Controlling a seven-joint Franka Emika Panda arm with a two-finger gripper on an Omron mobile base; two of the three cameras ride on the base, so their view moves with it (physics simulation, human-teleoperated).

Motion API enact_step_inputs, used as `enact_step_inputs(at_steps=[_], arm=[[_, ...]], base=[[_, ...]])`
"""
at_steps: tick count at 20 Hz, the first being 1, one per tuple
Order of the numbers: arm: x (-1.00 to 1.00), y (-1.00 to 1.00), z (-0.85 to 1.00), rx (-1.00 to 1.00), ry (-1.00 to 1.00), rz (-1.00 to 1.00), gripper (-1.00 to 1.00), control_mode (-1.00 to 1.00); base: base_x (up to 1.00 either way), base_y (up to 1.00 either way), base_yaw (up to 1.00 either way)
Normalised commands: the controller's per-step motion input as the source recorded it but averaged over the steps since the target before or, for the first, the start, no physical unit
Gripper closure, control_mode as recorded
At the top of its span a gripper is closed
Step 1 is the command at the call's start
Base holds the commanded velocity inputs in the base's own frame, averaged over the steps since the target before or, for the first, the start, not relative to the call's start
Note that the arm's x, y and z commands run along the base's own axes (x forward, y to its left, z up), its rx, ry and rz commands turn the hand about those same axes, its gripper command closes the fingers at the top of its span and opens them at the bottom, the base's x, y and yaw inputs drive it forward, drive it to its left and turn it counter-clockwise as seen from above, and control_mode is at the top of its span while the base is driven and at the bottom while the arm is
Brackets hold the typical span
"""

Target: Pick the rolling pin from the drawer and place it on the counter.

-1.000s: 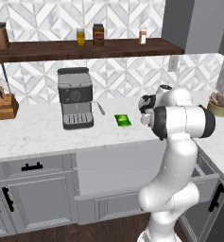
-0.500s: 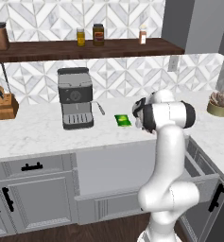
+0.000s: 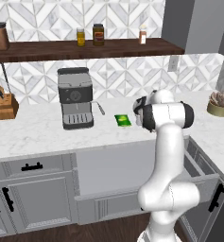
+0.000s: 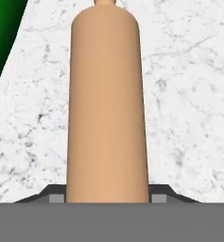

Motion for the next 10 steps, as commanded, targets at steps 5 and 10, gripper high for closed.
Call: enact_step_inputs(at_steps=[5,10], arm=[[-0.27,0.26,0.3,-0.03,-0.03,-0.05,-1.0,-1.0],[-0.95,0.78,0.55,-0.05,-0.12,-0.1,-1.0,-1.0]], base=[[0.0,0.0,0.0],[0.0,0.0,0.0]])
